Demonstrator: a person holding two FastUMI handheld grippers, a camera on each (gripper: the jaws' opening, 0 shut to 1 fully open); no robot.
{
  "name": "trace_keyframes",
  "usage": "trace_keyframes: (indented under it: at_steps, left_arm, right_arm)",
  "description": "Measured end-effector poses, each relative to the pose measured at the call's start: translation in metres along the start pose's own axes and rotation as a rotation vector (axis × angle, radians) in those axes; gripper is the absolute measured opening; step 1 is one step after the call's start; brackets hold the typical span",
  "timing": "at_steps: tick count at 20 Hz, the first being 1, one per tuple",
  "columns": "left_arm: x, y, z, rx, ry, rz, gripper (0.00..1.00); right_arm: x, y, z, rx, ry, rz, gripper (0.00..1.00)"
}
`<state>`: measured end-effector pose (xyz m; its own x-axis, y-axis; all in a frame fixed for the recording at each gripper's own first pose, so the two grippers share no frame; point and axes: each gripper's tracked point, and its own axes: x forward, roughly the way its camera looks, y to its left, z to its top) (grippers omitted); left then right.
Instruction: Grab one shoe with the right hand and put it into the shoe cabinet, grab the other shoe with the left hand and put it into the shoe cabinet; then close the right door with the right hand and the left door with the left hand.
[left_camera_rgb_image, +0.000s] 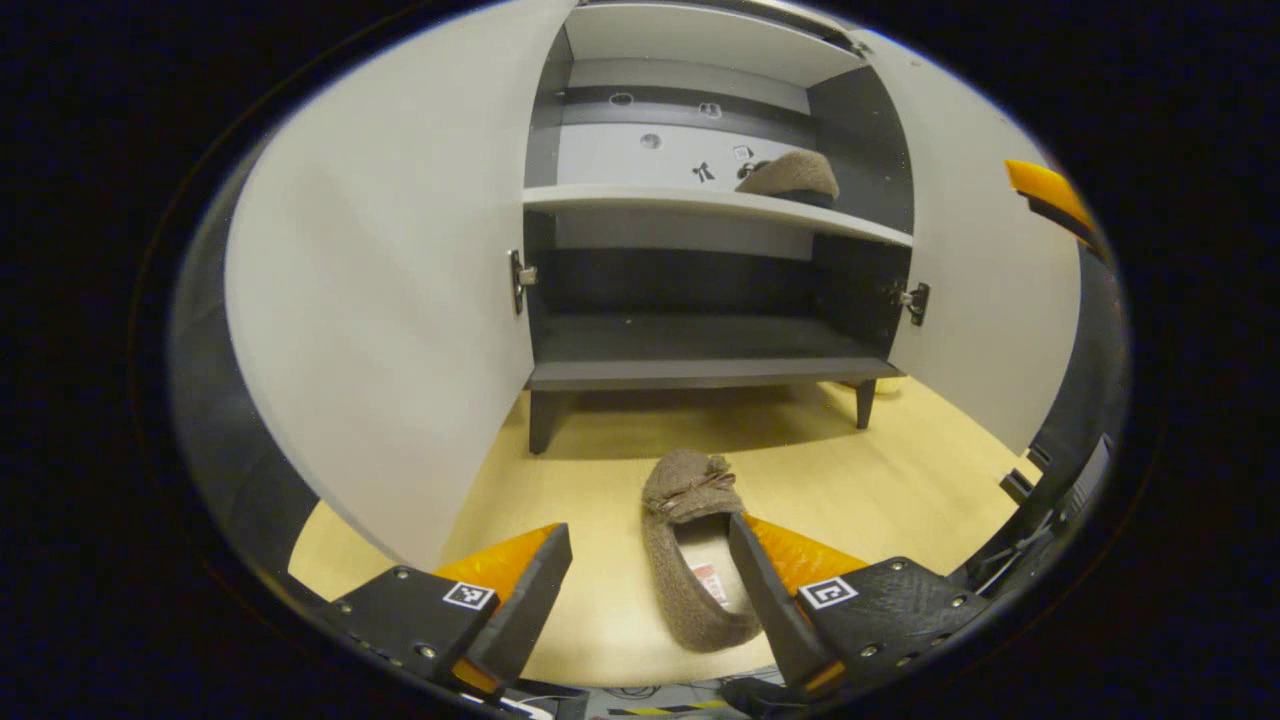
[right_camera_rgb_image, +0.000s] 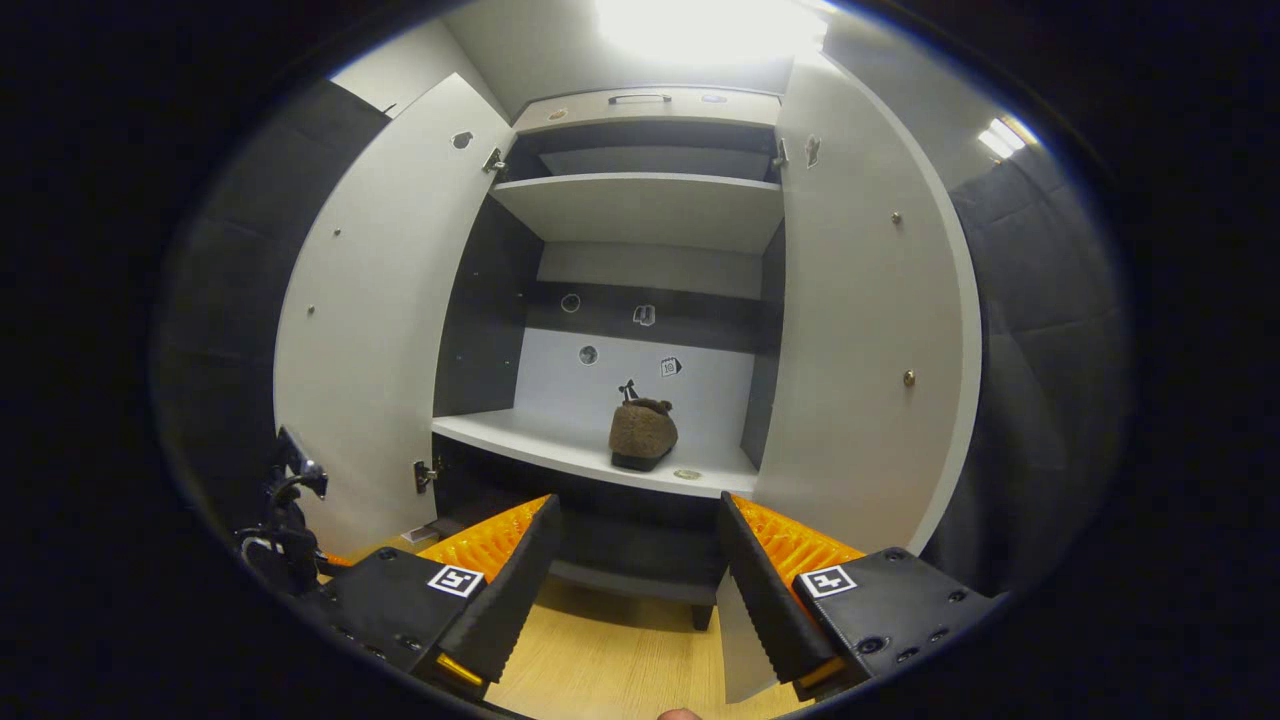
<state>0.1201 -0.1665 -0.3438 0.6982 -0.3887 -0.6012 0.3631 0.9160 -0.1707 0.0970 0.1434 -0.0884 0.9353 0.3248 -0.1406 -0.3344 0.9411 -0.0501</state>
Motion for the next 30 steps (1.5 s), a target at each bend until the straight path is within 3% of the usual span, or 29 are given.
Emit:
trace_keyframes:
  at_steps: [10,11,12,14,17,20,21,22,23,24,25,26,28,30]
  left_arm:
    - [0.054,0.013,-0.060,0.044,0.175,0.067,0.92]
    - [0.057,0.013,-0.062,0.032,0.184,0.068,0.99]
    - [0.060,0.014,-0.065,0.019,0.192,0.070,0.92]
    - [0.068,0.011,-0.070,0.004,0.209,0.058,0.91]
    - [0.076,0.006,-0.077,0.010,0.241,0.041,0.74]
    - [0.079,-0.004,-0.077,0.015,0.240,0.016,0.67]
    - [0.081,-0.009,-0.080,0.011,0.247,0.008,0.55]
    - [0.080,-0.013,-0.079,0.006,0.244,0.002,0.36]
    - [0.081,-0.013,-0.079,0.015,0.246,0.017,0.33]
    - [0.080,-0.013,-0.079,0.033,0.247,0.026,0.21]
    - [0.083,-0.013,-0.076,0.050,0.241,0.030,0.27]
    - [0.082,-0.012,-0.075,0.037,0.238,0.033,0.21]
    - [0.081,-0.009,-0.071,-0.014,0.228,0.034,0.00]
    - [0.084,-0.007,-0.064,-0.067,0.202,0.028,0.02]
  right_arm:
    - [-0.002,-0.016,-0.017,0.020,0.040,-0.025,0.99]
    - [-0.002,-0.016,-0.017,0.019,0.038,-0.025,0.99]
    - [-0.002,-0.016,-0.018,0.014,0.038,-0.025,0.99]
    - [-0.001,-0.014,-0.020,0.004,0.046,-0.019,0.99]
    - [-0.001,-0.012,-0.021,0.006,0.049,-0.011,0.99]
    - [-0.003,-0.008,-0.025,-0.005,0.056,-0.003,0.99]
    - [-0.004,-0.006,-0.026,-0.009,0.059,0.004,0.99]
    - [-0.005,-0.005,-0.026,-0.013,0.060,0.006,0.99]
    - [-0.006,-0.004,-0.026,-0.016,0.060,0.007,0.99]
    - [-0.008,-0.004,-0.025,-0.015,0.058,0.007,0.99]
    - [-0.009,-0.004,-0.024,-0.013,0.056,0.008,0.99]
    - [-0.010,-0.004,-0.023,-0.011,0.054,0.007,0.98]
    - [-0.012,-0.005,-0.024,-0.007,0.058,0.004,0.99]
    - [-0.013,-0.007,-0.026,-0.007,0.065,-0.002,0.99]
